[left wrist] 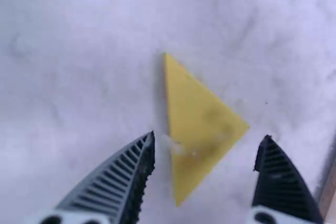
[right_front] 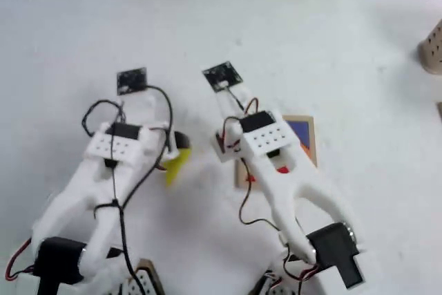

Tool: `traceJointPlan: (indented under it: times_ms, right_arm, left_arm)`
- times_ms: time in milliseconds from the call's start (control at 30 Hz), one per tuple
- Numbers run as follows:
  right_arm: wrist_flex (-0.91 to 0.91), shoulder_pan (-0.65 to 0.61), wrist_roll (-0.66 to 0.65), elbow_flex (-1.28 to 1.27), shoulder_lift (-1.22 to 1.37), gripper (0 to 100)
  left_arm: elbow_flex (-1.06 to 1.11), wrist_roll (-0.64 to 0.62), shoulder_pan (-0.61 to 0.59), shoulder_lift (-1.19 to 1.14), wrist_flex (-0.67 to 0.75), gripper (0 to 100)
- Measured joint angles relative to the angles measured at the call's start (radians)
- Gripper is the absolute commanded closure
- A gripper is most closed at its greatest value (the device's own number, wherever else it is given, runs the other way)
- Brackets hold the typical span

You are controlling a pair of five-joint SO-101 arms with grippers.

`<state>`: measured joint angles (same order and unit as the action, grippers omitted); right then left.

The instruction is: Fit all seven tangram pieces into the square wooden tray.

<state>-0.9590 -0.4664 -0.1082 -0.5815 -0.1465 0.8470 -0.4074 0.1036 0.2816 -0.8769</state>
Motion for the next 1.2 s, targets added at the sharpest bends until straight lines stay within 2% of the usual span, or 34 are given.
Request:
traceJointPlan:
  times_ms: [167,400,667,1200]
  right_arm:
    - [0.000,0.002,-0.003,0.000,0.000,98.1]
    - [0.000,0.008,-0.008,0.000,0.000,98.1]
    - [0.000,0.008,-0.051,0.000,0.000,98.1]
    - [0.000,0.008,-0.055,0.000,0.000,98.1]
  left_arm:
    - [-0.080,-0.020,0.025,-0.132,-0.038,69]
    - [-0.272,-0.020,0.023,-0.350,-0.173,69]
    - [-0.390,-0.066,-0.014,-0.496,-0.193,69]
    - [-0.413,-0.066,-0.014,-0.514,-0.196,69]
